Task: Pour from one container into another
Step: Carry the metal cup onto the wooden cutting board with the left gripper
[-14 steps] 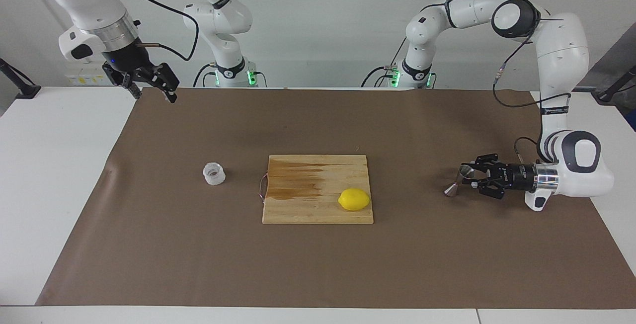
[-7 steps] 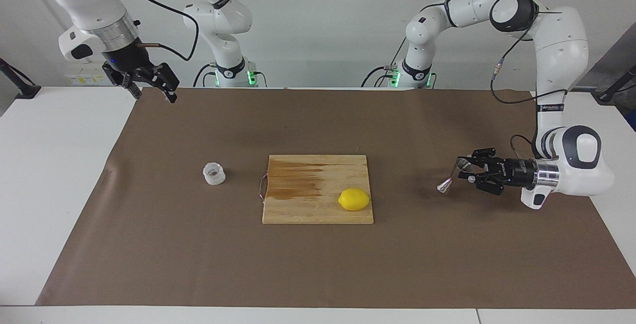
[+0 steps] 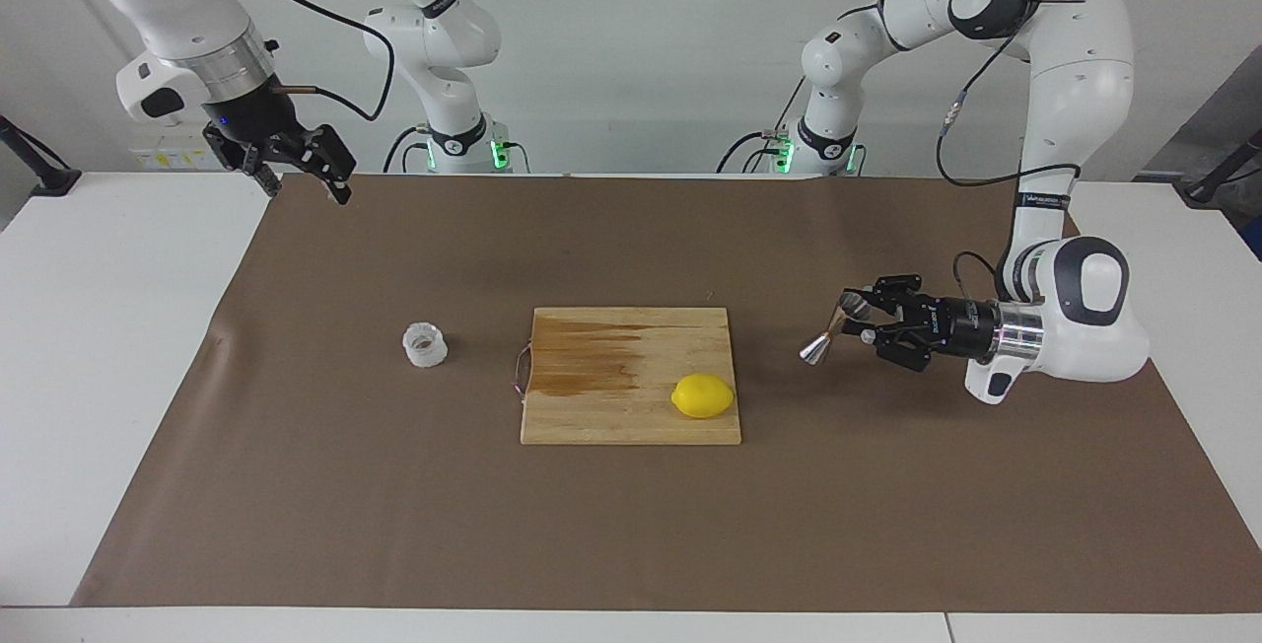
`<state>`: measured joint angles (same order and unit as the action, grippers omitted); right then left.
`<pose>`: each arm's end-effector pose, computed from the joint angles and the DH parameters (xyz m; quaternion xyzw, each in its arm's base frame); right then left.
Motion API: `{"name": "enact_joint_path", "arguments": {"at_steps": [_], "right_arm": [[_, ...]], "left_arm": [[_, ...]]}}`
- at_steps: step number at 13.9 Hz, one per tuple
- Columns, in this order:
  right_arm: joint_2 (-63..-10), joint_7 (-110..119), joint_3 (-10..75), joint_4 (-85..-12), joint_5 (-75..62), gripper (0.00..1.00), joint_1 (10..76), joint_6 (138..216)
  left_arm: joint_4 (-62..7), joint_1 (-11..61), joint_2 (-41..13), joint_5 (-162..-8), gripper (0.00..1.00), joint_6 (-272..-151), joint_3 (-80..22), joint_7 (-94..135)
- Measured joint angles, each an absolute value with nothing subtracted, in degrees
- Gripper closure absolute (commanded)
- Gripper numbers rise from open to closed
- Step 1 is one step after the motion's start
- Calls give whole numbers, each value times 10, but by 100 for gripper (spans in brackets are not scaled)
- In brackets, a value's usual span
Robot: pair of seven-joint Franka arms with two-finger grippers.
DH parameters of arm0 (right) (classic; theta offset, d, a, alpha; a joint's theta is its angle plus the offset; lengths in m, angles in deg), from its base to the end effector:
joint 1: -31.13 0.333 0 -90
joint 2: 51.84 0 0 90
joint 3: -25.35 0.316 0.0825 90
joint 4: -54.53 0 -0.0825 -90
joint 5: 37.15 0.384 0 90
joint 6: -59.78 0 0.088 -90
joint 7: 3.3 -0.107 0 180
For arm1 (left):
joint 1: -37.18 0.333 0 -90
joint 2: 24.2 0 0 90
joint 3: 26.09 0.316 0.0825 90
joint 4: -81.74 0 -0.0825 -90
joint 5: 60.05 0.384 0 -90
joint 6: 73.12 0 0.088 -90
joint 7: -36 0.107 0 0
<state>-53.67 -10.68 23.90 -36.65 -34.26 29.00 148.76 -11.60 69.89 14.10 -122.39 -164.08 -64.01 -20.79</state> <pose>0.5420 -0.0287 0.6309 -0.9951 0.0951 0.0041 0.0255 0.6453 -0.0804 0.3486 0.5649 0.4380 -0.5454 0.4376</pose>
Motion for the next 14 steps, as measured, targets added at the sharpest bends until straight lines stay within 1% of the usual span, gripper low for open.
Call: {"name": "enact_joint_path", "arguments": {"at_steps": [7,10,14], "right_arm": [[-537,-107,239,-367,-343,0,290,1488],[-537,-107,239,-367,-343,0,290,1488],[-537,-107,239,-367,-343,0,290,1488]], "left_arm": [[-183,622,111,-1356,100,-1738,-640,-207],[-198,597,99,-1394,100,-1773,-640,-204],[-234,544,75,-1472,100,-1854,-639,-159]]}}
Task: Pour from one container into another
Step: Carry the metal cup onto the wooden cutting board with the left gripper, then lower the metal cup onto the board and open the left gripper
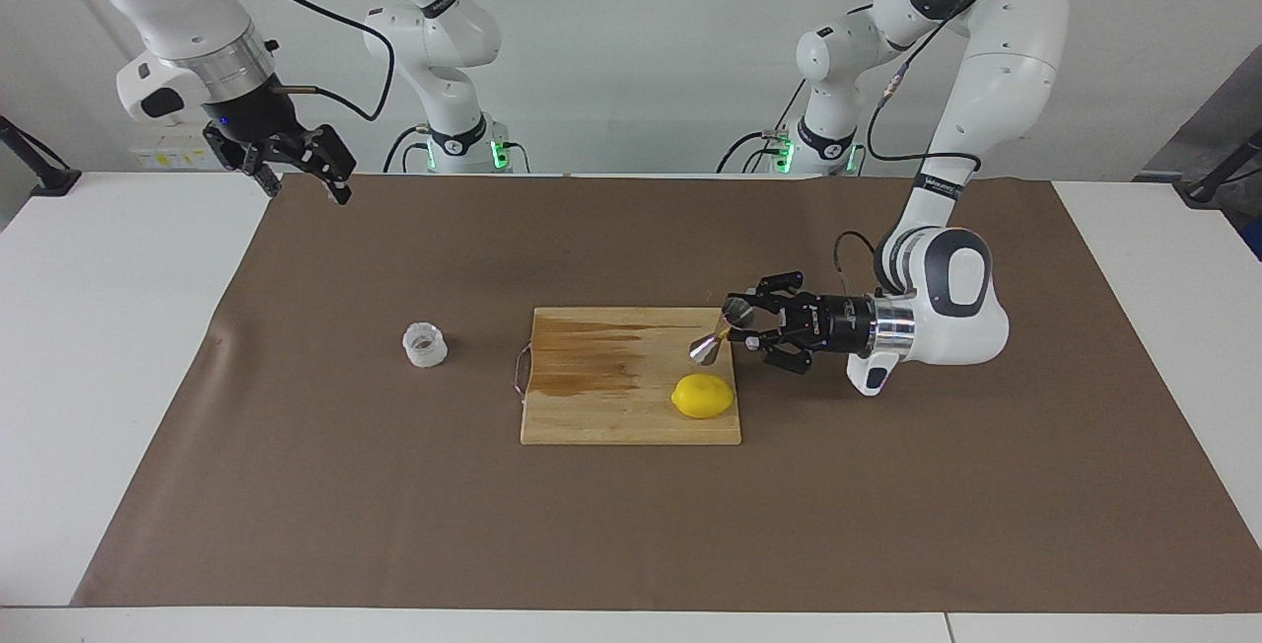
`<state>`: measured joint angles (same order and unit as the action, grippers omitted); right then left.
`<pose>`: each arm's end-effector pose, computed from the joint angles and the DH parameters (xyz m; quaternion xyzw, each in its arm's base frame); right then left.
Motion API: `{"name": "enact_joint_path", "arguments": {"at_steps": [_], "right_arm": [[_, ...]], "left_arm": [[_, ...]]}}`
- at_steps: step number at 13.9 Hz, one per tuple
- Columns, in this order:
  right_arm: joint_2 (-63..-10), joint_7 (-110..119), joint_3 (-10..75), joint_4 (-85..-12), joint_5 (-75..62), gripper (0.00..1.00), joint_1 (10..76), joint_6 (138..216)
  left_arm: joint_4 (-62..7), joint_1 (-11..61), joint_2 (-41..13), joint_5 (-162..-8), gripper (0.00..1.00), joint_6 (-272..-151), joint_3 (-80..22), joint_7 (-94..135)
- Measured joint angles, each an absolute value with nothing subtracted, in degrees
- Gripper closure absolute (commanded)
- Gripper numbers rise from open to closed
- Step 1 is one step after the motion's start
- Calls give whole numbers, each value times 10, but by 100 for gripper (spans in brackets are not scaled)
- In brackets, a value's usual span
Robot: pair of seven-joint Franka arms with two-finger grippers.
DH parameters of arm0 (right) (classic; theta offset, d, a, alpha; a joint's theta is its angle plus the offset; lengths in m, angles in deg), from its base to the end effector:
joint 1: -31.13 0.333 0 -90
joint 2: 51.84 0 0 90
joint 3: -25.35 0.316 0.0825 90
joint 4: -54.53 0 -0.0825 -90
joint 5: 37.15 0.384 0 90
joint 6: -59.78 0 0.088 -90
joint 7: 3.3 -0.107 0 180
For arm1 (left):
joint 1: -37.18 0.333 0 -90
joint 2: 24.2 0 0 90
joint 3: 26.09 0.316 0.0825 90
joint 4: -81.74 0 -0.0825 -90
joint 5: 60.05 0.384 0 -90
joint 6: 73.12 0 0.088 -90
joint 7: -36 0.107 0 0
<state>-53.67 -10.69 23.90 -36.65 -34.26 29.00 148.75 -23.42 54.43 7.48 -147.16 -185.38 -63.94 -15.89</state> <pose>0.5420 -0.0287 0.6309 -0.9951 0.0952 0.0042 0.0255 0.6004 -0.2479 0.3302 0.4768 0.5082 -0.5354 0.4771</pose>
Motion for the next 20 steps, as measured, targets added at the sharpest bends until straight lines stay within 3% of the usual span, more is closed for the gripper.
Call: {"name": "enact_joint_path", "arguments": {"at_steps": [11,16,20], "right_arm": [[-537,-107,239,-367,-343,0,290,1488],[-537,-107,239,-367,-343,0,290,1488],[-537,-107,239,-367,-343,0,290,1488]], "left_arm": [[-317,406,30,-1690,100,-2028,-636,-79],[-321,305,15,-1746,100,-2070,-558,-77],[-319,289,11,-1766,100,-2092,-545,-77]]}}
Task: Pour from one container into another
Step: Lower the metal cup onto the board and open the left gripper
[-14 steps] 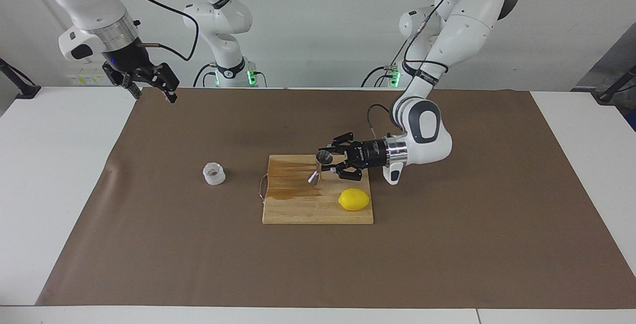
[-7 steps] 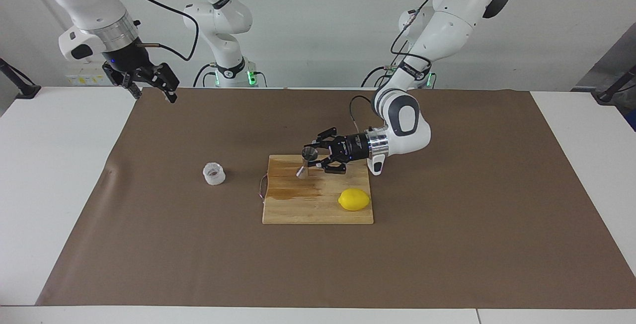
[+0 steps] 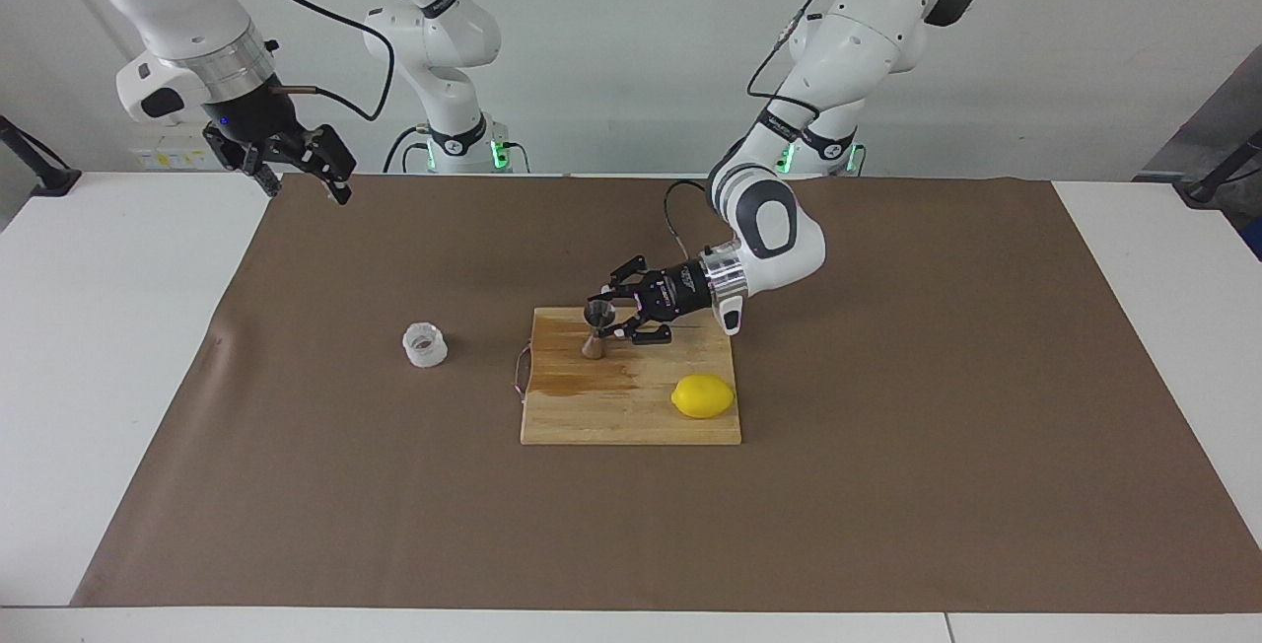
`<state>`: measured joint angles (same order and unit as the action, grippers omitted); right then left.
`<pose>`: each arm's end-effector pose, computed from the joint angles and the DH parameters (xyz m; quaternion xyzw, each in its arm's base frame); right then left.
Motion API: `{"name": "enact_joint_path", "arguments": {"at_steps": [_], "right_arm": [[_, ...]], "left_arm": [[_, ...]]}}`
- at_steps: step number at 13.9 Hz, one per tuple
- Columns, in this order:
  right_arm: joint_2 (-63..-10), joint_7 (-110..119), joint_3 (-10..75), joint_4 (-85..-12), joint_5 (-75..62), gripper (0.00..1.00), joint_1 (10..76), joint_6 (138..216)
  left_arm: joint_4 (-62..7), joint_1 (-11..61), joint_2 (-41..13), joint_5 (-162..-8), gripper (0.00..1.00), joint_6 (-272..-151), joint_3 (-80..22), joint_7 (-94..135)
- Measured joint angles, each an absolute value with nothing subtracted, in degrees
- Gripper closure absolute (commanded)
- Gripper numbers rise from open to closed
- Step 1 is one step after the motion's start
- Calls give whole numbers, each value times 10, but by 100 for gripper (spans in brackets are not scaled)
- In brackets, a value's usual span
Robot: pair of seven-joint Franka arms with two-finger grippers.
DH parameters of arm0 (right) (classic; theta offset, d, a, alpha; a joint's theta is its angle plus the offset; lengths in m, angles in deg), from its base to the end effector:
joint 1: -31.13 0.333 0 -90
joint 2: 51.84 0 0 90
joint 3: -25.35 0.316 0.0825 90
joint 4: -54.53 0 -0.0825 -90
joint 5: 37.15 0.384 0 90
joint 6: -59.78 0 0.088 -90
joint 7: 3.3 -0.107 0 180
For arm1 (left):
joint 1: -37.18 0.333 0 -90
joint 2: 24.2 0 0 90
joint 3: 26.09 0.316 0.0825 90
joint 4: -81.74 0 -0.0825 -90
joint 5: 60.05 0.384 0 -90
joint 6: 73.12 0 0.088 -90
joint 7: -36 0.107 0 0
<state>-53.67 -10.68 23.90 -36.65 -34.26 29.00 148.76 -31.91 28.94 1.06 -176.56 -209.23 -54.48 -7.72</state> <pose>0.5420 -0.0287 0.6309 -0.9951 0.0951 0.0041 0.0255 0.5020 -0.3675 0.2800 0.4116 0.6461 -0.4515 0.4575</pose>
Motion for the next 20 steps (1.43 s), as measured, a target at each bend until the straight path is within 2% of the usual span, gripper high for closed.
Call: {"name": "enact_joint_path", "arguments": {"at_steps": [8,9,11,18,20], "right_arm": [[-537,-107,239,-367,-343,0,290,1488],[-537,-107,239,-367,-343,0,290,1488],[-537,-107,239,-367,-343,0,290,1488],[-537,-107,239,-367,-343,0,290,1488],[-537,-107,239,-367,-343,0,290,1488]], "left_arm": [[-305,258,7,-1782,99,-2124,-530,-90],[-302,256,7,-1782,96,-2126,-527,-92],[-300,254,7,-1782,77,-2129,-526,-96],[-299,254,9,-1782,76,-2144,-525,-97],[-299,253,10,-1782,69,-2150,-525,-97]]}}
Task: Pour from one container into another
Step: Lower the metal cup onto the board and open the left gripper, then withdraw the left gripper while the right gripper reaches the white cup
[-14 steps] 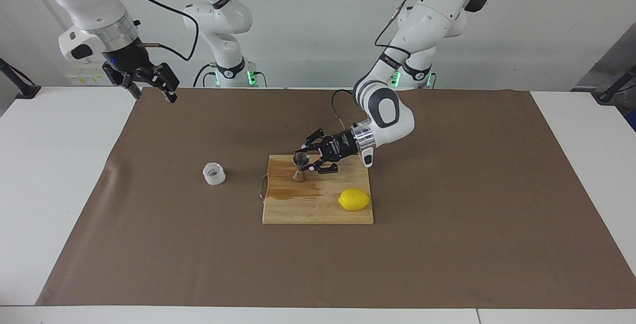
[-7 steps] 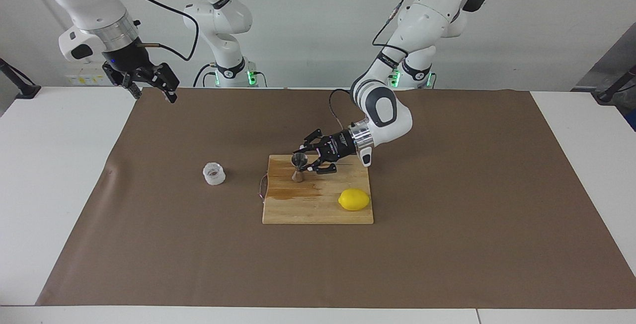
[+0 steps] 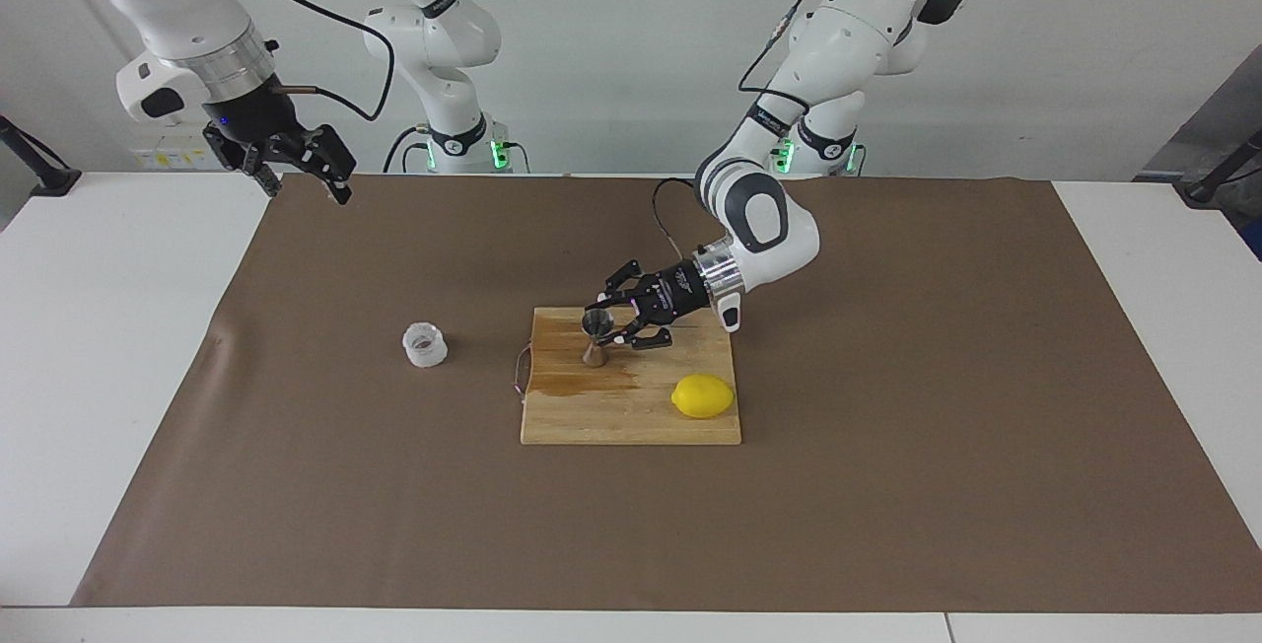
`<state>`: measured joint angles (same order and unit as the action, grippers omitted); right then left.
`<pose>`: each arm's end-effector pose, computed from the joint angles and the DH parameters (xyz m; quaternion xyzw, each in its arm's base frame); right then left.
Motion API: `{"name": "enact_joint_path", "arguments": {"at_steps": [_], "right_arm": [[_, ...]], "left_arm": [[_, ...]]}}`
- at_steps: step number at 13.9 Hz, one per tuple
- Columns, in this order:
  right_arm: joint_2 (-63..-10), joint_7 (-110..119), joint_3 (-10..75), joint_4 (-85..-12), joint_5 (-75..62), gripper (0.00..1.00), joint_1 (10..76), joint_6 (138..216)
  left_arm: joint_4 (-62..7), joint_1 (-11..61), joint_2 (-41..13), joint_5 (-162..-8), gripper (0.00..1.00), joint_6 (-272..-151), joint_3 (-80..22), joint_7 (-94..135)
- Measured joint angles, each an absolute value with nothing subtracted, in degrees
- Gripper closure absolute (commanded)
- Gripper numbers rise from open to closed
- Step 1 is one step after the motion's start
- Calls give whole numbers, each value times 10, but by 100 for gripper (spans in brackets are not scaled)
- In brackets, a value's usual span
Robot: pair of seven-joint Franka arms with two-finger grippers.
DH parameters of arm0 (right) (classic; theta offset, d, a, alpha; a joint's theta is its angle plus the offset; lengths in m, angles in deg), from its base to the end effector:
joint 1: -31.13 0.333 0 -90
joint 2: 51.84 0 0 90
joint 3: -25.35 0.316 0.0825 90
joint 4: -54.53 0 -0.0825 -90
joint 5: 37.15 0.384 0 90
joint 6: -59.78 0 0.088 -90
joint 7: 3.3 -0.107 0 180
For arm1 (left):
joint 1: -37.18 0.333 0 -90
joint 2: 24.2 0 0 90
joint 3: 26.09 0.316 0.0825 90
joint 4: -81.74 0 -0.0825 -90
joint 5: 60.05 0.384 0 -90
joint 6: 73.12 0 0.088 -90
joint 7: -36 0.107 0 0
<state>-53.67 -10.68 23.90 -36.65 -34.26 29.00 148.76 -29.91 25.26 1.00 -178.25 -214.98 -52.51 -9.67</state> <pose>0.5420 -0.0287 0.6309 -0.9951 0.0951 0.0041 0.0255 0.5035 -0.3757 0.2841 0.4009 0.6754 -0.4260 0.4490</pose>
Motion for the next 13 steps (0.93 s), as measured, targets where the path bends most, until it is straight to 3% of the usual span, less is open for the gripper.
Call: {"name": "enact_joint_path", "arguments": {"at_steps": [1,2,3,9,13], "right_arm": [[-537,-107,239,-367,-343,0,290,1488],[-537,-107,239,-367,-343,0,290,1488],[-537,-107,239,-367,-343,0,290,1488],[-537,-89,240,-367,-343,0,290,1482],[-537,61,238,-377,-343,0,282,1481]], "left_arm": [[-298,251,11,-1782,53,-2150,-525,-97],[-297,249,11,-1782,18,-2150,-523,-97],[-296,247,11,-1782,0,-2151,-521,-97],[-292,240,12,-1782,0,-2156,-515,-96],[-273,240,11,-1766,0,-2156,-513,-94]]}}
